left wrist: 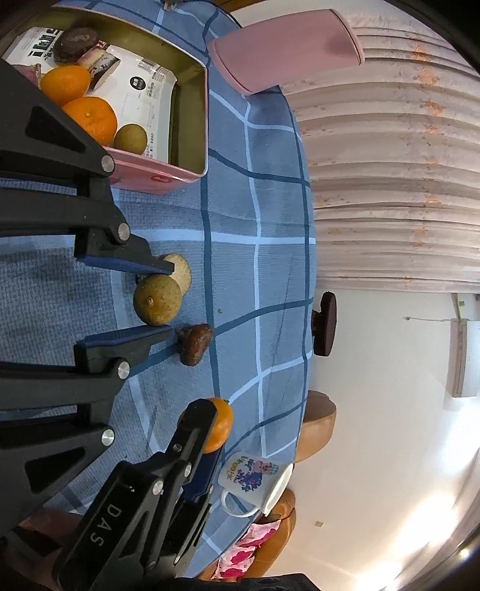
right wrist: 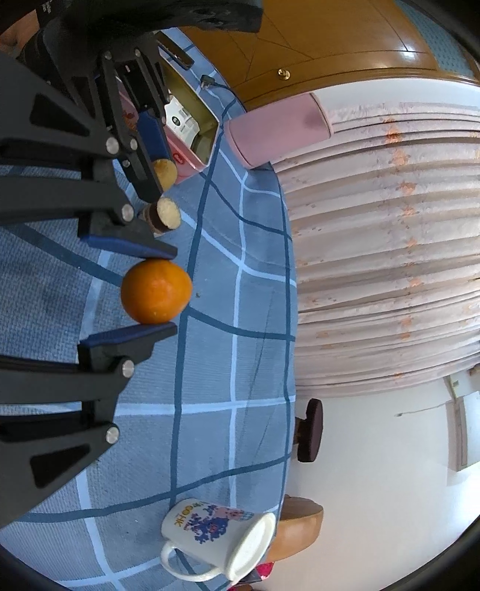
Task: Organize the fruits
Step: 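Carry the orange and small brown-green fruit over the pink tin with both tools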
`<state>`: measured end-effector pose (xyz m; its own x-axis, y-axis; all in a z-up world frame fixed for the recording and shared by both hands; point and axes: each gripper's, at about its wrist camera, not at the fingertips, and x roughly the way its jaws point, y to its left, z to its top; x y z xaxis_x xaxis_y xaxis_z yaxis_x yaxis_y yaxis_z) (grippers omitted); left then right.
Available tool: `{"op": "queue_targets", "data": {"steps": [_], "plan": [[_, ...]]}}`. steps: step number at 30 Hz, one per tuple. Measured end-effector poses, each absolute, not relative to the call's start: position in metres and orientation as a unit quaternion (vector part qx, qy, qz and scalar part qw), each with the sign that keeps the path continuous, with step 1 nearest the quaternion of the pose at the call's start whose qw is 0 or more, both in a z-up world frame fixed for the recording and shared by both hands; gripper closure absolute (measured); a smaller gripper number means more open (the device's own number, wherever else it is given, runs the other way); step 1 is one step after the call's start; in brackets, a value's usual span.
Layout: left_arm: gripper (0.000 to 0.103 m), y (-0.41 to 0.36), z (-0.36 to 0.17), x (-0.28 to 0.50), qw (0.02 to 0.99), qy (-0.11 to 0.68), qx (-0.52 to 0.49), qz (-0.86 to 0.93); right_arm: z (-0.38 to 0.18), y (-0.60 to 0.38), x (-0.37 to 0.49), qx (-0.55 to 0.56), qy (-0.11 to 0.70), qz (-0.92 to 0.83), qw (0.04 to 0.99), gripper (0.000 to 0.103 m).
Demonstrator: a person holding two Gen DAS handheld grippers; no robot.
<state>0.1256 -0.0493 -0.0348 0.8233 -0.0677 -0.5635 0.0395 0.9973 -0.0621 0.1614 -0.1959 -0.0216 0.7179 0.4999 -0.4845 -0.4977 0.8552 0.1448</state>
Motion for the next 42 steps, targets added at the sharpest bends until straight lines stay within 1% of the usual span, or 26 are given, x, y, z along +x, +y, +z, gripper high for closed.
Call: {"op": "queue_targets", "data": {"steps": [9, 18, 29, 42], "plan": [[0.074, -0.052, -0.03, 0.117, 0.961, 0.274, -0.023, -0.031, -0.019, -0.195, 0.154, -0.006, 0.242, 0.267, 0.933, 0.066], [0.074, -0.05, -0.025, 0.108, 0.968, 0.25, -0.019, -0.026, -0.012, -0.192, 0.135, -0.029, 0.192, 0.265, 0.944, 0.066], [0.074, -0.033, -0.017, 0.1, 0.97, 0.243, -0.024, -0.016, -0.002, -0.169, 0.128, -0.052, 0.193, 0.281, 0.939, 0.066], [0.074, 0.012, 0.002, 0.085, 0.971, 0.238, -0.025, 0.027, 0.023, -0.115, 0.124, -0.065, 0.181, 0.334, 0.923, 0.066]]}}
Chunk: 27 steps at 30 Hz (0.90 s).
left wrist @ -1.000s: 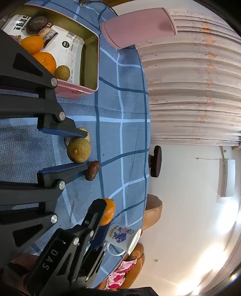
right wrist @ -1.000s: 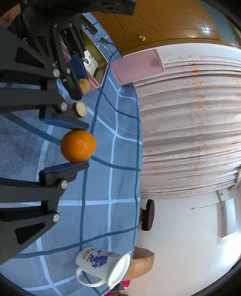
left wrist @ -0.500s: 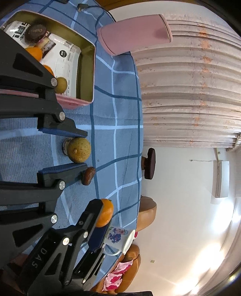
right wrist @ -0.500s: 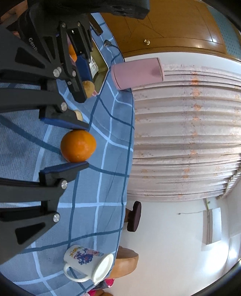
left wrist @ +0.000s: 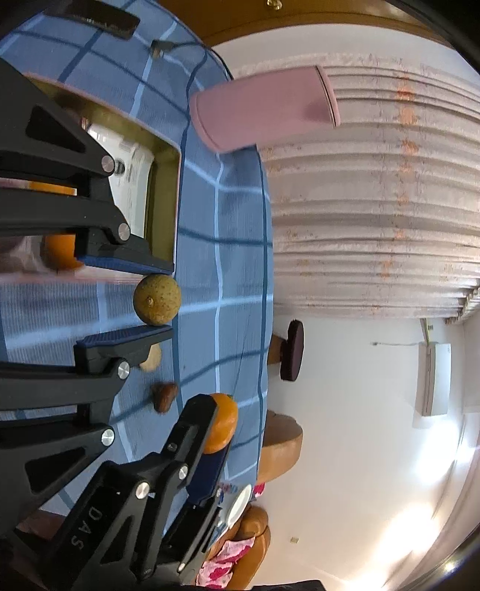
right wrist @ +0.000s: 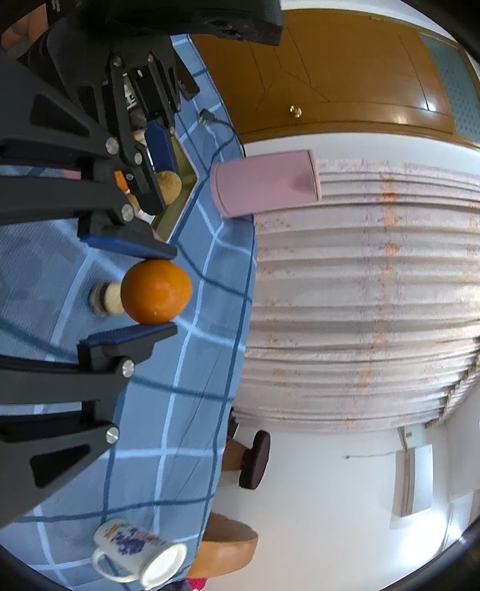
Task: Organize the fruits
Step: 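Carry the orange and small brown-green fruit over the pink tin with both tools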
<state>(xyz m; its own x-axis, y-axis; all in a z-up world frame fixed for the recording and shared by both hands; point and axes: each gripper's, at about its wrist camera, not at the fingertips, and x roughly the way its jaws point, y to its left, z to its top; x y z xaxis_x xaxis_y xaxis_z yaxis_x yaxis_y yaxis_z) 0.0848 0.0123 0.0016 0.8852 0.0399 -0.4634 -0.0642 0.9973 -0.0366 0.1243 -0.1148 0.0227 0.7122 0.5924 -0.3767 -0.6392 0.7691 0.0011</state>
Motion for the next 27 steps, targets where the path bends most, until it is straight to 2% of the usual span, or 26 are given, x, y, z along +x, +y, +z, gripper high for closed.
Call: {"op": "queue_targets", "data": {"steps": [16, 27], "plan": [[0.074, 0.078, -0.003, 0.079, 0.961, 0.259, -0.037, 0.085, 0.029, -0.052, 0.119, -0.082, 0.182, 0.381, 0.903, 0.066], [0.074, 0.107, -0.014, 0.088, 0.95, 0.296, -0.047, 0.092, 0.014, -0.016, 0.129, -0.083, 0.224, 0.402, 0.884, 0.066]]}}
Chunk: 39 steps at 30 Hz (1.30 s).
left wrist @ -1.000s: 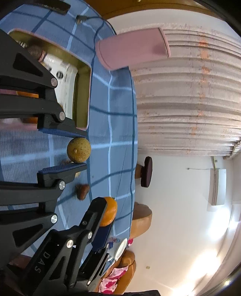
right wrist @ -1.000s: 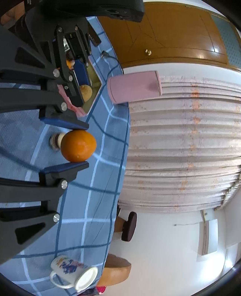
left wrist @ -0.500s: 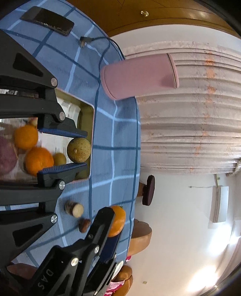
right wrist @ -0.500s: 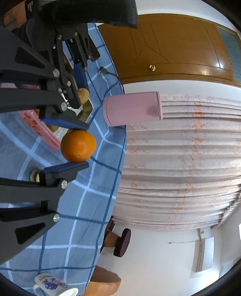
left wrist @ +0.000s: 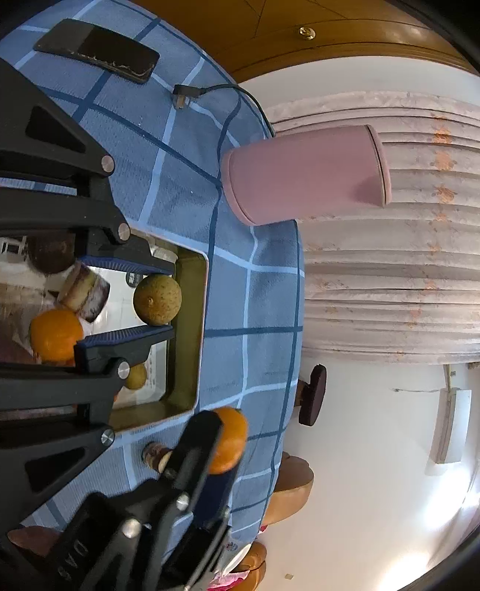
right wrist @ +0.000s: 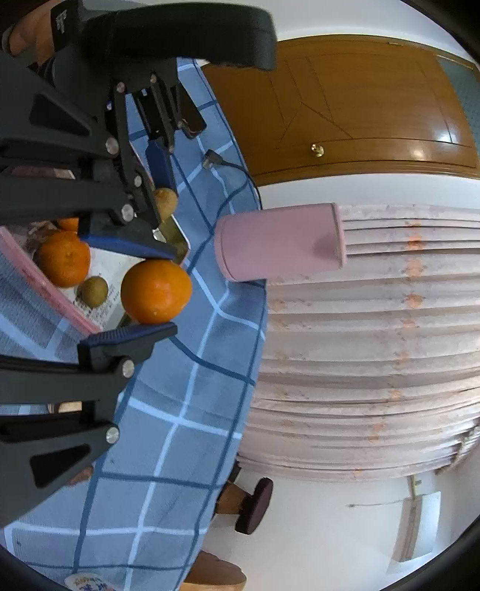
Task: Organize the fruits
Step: 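Carry the orange and small brown-green fruit over the pink tin with both tools, then lower both fruits into the tin and open both tools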
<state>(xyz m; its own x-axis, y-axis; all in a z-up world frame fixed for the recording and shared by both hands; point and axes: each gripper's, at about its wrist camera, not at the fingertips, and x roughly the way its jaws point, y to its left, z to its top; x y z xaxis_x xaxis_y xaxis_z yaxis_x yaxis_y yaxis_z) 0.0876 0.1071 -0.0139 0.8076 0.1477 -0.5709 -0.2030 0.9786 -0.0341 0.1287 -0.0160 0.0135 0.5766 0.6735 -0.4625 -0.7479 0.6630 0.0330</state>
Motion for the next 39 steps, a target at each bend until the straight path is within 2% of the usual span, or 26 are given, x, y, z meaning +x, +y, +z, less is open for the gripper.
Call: {"op": "queue_targets", "data": {"steps": [31, 33, 39], "plan": [[0.074, 0.119, -0.041, 0.105, 0.92, 0.375, -0.022, 0.112, -0.034, 0.012, 0.152, -0.108, 0.334, 0.416, 0.839, 0.063], [0.073, 0.118, -0.04, 0.104, 0.917, 0.38, -0.018, 0.118, -0.034, 0.01, 0.152, -0.106, 0.333, 0.415, 0.84, 0.055], [0.057, 0.114, -0.037, 0.102, 0.914, 0.385, -0.02, 0.123, -0.023, -0.007, 0.151, -0.086, 0.316, 0.415, 0.849, 0.039]]}}
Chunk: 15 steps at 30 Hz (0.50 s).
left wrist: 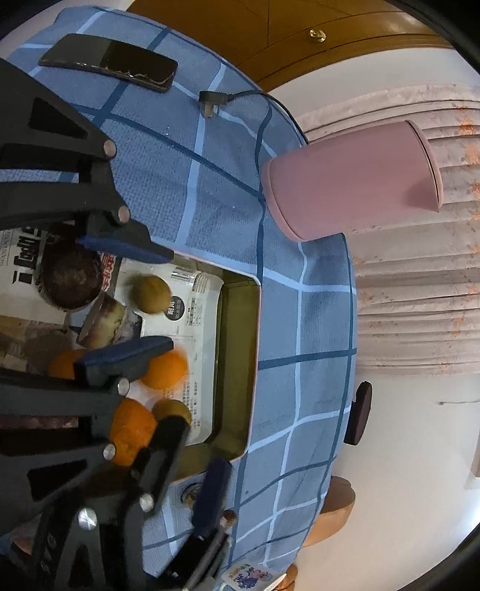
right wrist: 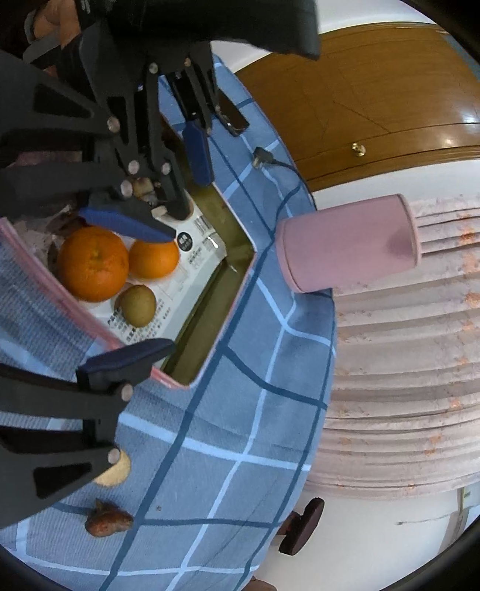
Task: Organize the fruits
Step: 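Lower both fruits into the tin and open both tools, then grasp the dark red round fruit with the right tool while the left tool grasps the cut tuber slice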
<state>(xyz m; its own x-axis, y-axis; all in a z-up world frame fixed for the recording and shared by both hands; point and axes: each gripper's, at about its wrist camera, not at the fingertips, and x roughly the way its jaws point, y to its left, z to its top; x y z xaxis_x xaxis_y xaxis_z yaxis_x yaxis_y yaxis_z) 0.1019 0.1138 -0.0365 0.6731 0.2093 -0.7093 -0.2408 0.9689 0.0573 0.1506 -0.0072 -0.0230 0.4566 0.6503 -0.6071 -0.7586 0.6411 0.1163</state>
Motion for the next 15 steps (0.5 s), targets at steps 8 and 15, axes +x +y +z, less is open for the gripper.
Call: {"op": "queue_targets", "data": {"steps": [8, 15], "plan": [[0.036, 0.095, -0.022, 0.093, 0.924, 0.359, 0.0, 0.134, -0.008, -0.039, 0.148, -0.072, 0.29, 0.405, 0.864, 0.024], [0.036, 0.07, -0.007, 0.098, 0.937, 0.332, -0.011, 0.105, -0.009, -0.081, 0.159, -0.078, 0.278, 0.347, 0.893, 0.024]]}}
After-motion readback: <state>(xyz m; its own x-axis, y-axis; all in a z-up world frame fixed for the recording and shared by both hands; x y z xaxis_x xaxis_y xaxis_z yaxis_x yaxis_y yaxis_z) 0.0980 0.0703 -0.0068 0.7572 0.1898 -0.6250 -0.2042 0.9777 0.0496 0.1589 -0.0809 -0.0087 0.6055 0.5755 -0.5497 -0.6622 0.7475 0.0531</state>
